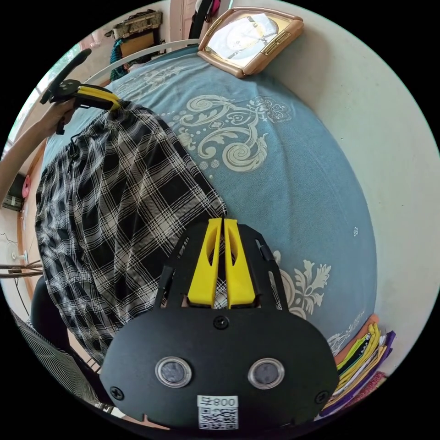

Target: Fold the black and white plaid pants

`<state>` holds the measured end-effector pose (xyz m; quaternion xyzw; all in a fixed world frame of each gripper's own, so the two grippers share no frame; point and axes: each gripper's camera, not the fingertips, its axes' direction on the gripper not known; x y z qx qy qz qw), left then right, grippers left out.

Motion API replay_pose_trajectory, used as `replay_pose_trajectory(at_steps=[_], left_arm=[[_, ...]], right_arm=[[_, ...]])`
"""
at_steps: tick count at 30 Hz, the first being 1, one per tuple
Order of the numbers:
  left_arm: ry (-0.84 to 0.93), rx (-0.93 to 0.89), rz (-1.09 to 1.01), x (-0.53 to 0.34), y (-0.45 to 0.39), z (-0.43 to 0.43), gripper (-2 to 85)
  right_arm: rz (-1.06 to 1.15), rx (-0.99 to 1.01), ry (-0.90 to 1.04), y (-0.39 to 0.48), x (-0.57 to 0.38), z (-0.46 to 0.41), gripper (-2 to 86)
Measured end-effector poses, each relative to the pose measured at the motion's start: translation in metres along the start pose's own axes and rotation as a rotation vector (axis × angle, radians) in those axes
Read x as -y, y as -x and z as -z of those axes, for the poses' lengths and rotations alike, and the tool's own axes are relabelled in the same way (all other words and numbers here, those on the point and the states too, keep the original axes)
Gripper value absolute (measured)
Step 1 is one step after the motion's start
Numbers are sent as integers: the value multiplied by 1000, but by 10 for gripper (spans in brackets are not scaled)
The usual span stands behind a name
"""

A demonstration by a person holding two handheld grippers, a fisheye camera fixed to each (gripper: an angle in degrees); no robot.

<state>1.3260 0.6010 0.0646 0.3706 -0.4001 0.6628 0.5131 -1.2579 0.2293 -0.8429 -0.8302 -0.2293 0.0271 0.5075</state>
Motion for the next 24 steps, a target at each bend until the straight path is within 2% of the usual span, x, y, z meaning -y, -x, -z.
replay_pose_trajectory(at_steps=[3,16,24], left_arm=[[-40,-5,37,-18,12,16,28],[-135,-61,105,-113,39,77,18],[-154,-91,111,-216,47,112,12]], right_arm=[[-5,-27,17,9,-3,8,9],[-95,31,-131,51,-67,88,4],[-45,113,-180,120,-122,124,4]])
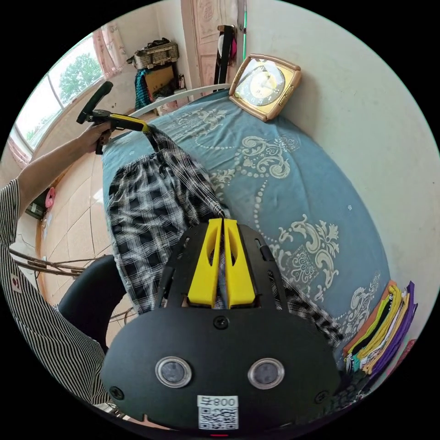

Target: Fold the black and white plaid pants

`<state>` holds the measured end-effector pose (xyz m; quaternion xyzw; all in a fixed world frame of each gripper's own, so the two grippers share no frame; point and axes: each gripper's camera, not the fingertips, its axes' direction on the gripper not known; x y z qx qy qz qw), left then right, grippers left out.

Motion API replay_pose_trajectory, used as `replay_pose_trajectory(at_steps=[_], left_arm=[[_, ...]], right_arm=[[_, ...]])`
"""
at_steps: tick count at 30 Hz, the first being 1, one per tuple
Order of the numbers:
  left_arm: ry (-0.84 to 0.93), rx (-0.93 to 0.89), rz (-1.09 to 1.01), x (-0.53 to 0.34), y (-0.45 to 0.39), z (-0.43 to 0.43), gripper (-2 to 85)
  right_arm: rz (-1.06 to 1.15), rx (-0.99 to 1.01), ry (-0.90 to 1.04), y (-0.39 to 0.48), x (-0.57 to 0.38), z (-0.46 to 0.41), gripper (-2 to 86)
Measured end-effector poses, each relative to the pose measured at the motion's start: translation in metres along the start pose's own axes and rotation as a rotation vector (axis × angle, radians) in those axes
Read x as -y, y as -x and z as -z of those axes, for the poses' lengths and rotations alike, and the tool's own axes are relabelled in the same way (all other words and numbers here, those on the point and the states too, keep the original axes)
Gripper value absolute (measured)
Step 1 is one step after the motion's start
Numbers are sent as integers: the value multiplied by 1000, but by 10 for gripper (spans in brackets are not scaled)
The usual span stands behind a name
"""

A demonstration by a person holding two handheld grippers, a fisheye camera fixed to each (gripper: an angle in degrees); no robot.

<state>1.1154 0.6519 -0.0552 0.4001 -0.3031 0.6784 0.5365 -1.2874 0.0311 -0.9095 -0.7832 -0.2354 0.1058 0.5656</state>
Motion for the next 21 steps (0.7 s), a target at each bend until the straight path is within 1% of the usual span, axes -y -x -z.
replay_pose_trajectory(at_steps=[5,9,16,21], left_arm=[[45,7,6,-65,8,18,9],[52,-11,47,-113,18,33,7],[55,-22,62,-169,28,53,8],[120,-11,68,-203,35,47,8]], right_arm=[[85,30,46,55,-31,1,4],[89,69,70,76,-44,-5,4],[103,129,93,109,-64,-18,4],[131,164,168,135,-76,-56,4]])
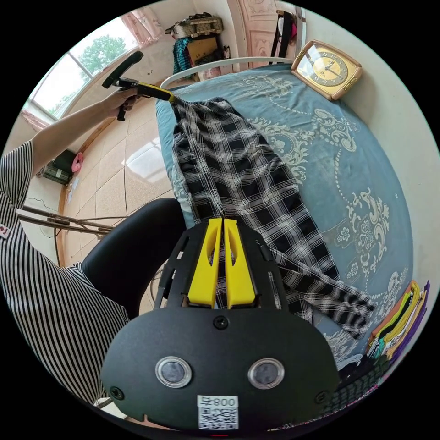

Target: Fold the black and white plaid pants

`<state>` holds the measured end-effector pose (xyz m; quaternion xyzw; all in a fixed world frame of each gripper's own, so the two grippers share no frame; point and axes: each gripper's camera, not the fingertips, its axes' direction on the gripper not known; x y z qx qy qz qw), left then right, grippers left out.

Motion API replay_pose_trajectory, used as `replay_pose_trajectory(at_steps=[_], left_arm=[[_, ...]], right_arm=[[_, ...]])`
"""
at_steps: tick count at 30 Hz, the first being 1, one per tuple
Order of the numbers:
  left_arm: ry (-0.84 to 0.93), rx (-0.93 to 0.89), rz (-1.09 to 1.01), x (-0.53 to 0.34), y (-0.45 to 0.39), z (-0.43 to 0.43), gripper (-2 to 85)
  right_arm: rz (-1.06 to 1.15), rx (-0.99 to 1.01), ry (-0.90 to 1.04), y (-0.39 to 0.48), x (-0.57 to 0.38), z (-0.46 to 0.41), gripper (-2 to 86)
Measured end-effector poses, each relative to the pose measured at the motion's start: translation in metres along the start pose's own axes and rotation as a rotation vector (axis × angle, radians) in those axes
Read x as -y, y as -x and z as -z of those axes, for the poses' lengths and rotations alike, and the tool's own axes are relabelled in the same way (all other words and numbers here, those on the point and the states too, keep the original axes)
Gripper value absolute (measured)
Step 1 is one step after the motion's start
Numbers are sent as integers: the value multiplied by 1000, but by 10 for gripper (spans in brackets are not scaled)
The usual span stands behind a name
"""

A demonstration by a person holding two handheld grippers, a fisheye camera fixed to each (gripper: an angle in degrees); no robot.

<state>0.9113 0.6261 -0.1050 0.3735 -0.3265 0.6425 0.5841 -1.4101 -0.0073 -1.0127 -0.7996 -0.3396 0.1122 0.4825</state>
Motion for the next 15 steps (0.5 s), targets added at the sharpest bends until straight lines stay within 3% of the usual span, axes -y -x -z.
replay_pose_trajectory(at_steps=[15], left_arm=[[97,23,34,-63,5,-31,9]], right_arm=[[31,51,132,20,9,-115,5]])
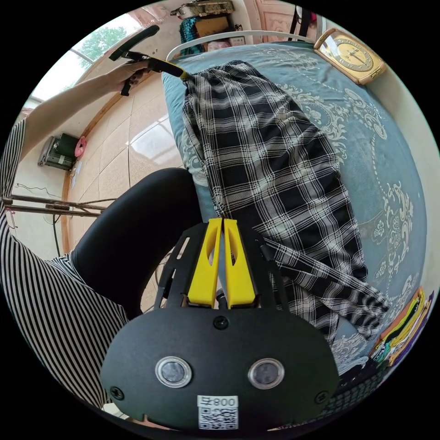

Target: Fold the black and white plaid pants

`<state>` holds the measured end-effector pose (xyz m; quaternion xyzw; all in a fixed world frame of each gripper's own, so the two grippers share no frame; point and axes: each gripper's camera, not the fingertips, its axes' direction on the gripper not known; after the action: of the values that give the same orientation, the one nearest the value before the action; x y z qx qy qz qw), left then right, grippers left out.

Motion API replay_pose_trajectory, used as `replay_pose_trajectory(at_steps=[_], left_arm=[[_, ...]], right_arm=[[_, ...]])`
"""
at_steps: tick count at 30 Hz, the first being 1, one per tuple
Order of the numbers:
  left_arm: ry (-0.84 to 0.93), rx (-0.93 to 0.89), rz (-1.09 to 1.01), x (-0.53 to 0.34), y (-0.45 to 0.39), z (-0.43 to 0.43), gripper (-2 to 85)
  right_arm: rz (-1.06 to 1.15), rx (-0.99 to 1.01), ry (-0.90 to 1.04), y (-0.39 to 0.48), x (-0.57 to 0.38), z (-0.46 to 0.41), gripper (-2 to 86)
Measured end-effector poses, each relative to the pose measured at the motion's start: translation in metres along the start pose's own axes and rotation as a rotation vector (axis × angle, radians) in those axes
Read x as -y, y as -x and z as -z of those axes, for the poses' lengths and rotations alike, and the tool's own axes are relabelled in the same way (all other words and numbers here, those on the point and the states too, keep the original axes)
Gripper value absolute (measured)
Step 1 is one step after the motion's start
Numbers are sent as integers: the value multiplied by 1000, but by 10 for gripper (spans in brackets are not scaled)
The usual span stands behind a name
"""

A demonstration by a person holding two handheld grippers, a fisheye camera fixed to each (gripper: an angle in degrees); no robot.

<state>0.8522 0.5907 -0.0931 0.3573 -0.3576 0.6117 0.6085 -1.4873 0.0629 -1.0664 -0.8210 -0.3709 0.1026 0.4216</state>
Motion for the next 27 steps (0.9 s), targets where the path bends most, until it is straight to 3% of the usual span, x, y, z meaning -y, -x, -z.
replay_pose_trajectory(at_steps=[12,15,21,25,27], left_arm=[[-287,-254,247,-85,1,18,7],[-344,-372,196,-98,-35,14,4],[-247,-449,19,-84,-131,-13,2],[-83,-370,11,-82,-158,-42,2],[-91,-433,52,-89,-163,-45,2]], right_arm=[[-51,47,-10,-26,5,-72,6],[-69,63,-26,-34,3,-87,6],[-81,48,-24,-45,1,-117,6],[-112,46,-43,-54,-7,-138,7],[-137,60,-59,-60,-14,-146,7]])
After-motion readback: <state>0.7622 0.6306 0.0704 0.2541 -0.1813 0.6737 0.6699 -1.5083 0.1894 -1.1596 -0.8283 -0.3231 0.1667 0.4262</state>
